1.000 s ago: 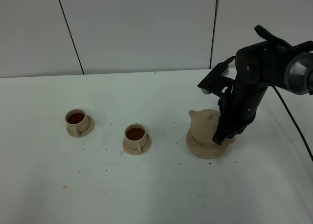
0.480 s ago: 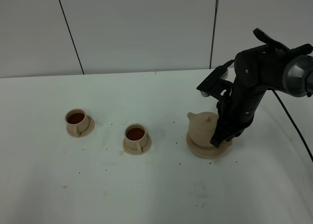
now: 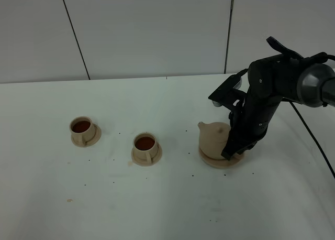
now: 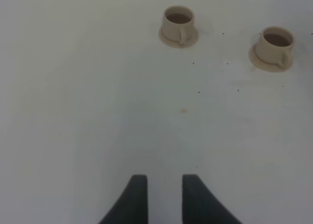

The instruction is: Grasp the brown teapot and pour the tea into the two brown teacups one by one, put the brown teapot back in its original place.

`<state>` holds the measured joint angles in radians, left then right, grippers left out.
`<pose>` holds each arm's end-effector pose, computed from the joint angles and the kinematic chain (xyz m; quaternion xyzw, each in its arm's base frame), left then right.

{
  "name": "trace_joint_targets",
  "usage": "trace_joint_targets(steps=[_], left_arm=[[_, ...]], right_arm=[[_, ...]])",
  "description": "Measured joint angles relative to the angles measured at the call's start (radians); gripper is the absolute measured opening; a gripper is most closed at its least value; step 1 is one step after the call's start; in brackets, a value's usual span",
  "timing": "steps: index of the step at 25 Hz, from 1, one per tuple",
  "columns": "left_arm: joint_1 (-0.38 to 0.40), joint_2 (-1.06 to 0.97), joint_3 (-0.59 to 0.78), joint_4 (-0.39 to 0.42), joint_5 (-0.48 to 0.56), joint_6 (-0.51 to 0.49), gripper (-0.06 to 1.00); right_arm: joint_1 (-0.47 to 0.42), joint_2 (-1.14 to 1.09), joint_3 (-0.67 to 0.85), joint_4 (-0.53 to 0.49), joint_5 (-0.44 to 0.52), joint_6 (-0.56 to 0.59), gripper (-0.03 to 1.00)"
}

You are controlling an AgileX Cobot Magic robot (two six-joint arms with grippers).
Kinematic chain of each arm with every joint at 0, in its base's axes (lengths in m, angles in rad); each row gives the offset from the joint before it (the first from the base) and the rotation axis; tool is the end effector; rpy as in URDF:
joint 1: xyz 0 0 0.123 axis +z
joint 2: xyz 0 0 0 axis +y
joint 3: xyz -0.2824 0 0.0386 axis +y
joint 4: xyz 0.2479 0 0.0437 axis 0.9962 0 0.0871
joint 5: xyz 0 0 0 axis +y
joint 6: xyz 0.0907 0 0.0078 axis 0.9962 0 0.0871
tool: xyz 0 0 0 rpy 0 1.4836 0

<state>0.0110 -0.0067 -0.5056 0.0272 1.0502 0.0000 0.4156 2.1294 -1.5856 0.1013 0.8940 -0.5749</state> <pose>-0.0062 0.0021 0.2796 -0.0052 0.8471 0.0165 0.5311 0.3970 0.1830 0.1626 -0.4479 0.8863 0.0338 0.1128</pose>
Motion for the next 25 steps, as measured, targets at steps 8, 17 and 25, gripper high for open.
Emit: trace_joint_targets(steps=[8,17,25], left_arm=[[0.000,0.000,0.000,0.000,0.000,0.000,0.24],[0.000,0.000,0.000,0.000,0.000,0.000,0.24],[0.000,0.000,0.000,0.000,0.000,0.000,0.24]], right_arm=[[0.000,0.001,0.000,0.000,0.001,0.000,0.10],[0.000,0.001,0.000,0.000,0.037,0.032,0.34],[0.000,-0.050,0.000,-0.043,0.098,0.107,0.50]])
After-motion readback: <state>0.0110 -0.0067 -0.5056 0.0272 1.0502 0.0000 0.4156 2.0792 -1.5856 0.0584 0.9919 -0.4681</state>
